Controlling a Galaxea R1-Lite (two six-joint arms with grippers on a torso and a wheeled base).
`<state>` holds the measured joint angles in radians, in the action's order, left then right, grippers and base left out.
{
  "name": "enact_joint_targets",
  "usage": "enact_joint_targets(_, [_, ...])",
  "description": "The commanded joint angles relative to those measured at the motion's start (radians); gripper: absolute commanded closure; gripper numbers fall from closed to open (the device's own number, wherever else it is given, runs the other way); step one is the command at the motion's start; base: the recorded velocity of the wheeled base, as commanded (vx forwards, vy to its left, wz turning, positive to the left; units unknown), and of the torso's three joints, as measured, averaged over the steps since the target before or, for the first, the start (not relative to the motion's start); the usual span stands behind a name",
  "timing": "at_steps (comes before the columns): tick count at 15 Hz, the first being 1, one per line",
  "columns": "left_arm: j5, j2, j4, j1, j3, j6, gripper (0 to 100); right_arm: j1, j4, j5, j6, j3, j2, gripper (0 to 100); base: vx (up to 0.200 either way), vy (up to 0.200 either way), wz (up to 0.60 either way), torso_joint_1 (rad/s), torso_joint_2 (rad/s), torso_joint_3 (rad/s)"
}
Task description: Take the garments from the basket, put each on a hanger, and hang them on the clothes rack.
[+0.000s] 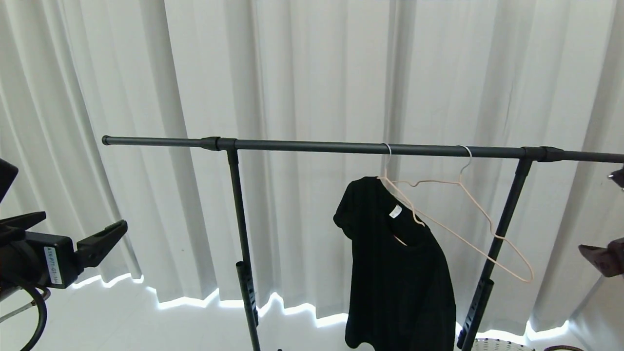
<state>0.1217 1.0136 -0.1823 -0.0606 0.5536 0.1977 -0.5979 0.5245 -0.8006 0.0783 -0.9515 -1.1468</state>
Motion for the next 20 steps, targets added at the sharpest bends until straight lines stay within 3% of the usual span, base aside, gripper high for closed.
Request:
enact_joint_targets(1, [-0.001, -0.012, 0.000, 0.004, 0.002, 0.009, 0, 0.046, -0.024, 0.000, -0.032, 0.053, 0.118, 0, -0.200, 0.000, 0.00, 0.002, 0.00, 0.007])
enact_joint_targets(5, [-0.001, -0.041, 0.000, 0.004, -0.012, 0.014, 0, 0.121, -0.034, 0.006, -0.094, 0.085, 0.190, 0, -0.200, 0.000, 0.00, 0.006, 0.00, 0.005])
enact_joint_targets(13, [0.003, -0.055, 0.000, 0.002, -0.032, 0.031, 0, 0.158, -0.046, 0.009, -0.091, 0.146, 0.226, 0, -0.200, 0.000, 0.00, 0.001, 0.00, 0.004])
enact_joint_targets(20, [0.001, -0.055, 0.000, 0.002, -0.061, 0.029, 0, 0.158, -0.121, 0.009, -0.103, 0.214, 0.243, 0, 0.000, 0.000, 0.00, 0.000, 0.00, 0.000])
